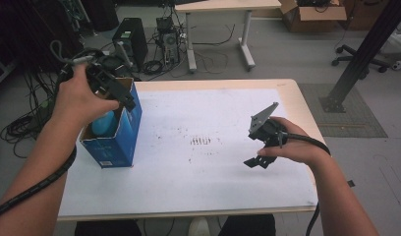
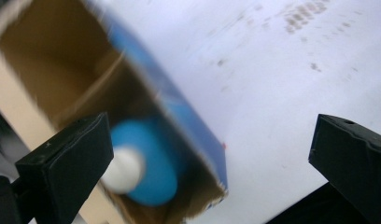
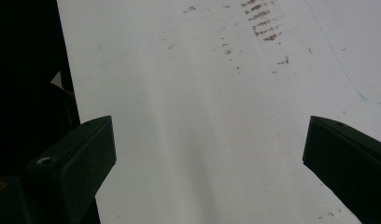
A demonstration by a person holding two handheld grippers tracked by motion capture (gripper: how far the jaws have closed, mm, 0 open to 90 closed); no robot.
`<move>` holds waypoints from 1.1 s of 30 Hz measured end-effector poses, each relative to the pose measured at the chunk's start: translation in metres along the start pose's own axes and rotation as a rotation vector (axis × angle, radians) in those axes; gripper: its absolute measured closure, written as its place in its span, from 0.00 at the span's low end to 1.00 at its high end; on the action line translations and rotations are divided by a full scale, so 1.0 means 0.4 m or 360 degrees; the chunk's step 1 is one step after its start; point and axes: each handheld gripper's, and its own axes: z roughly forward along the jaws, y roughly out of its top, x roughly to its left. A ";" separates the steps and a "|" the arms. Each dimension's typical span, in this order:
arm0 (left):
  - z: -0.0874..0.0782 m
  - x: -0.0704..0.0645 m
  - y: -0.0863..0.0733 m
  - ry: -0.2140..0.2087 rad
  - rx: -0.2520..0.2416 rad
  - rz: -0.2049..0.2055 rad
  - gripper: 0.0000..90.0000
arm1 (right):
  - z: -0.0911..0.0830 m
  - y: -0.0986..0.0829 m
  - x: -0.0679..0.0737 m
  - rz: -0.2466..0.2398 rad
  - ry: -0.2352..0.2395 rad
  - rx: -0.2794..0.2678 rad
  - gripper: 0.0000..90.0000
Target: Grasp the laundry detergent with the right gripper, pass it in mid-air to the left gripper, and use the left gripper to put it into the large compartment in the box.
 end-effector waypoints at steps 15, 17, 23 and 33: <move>-0.044 -0.233 0.058 -0.0178 -0.0041 0.0870 0.00 | 0.004 0.015 0.011 -0.0024 0.0013 0.0049 0.03; -0.036 -0.253 0.060 -0.0197 0.0018 0.0964 0.00 | 0.004 0.018 0.013 -0.0036 0.0018 0.0057 0.03; 0.003 -0.289 0.051 -0.0315 0.0213 0.1181 0.00 | -0.001 0.029 0.019 -0.0065 0.0013 0.0093 0.03; 0.123 -0.292 0.036 -0.0347 0.0395 0.1203 0.00 | -0.001 0.049 0.017 -0.0120 -0.0021 0.0342 0.04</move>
